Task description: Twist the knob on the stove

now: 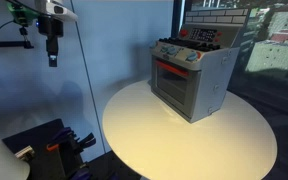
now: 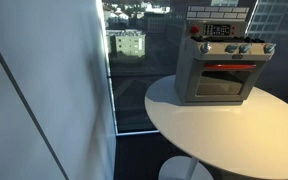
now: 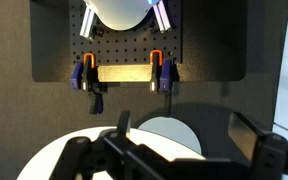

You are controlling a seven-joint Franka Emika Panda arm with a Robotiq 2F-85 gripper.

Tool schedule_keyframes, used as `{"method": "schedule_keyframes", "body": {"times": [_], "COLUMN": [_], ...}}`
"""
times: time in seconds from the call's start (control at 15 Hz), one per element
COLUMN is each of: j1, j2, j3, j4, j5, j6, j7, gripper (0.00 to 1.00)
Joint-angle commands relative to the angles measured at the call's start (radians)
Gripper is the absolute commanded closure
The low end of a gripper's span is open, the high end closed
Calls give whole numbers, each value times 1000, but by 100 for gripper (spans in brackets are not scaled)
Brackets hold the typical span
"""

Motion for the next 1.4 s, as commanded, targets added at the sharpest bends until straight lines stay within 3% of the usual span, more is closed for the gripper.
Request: {"method": "schedule_keyframes", "body": {"times": [0.0, 0.6, 1.33], "j1": [18, 7, -54], "j2": [4, 18, 93], "j3": [-16, -19, -76], "j4": [1, 26, 221], "j5": [-8, -24, -125], "j6": [-1, -4, -7], "j7": [8, 12, 16], "gripper": [0, 0, 0]}}
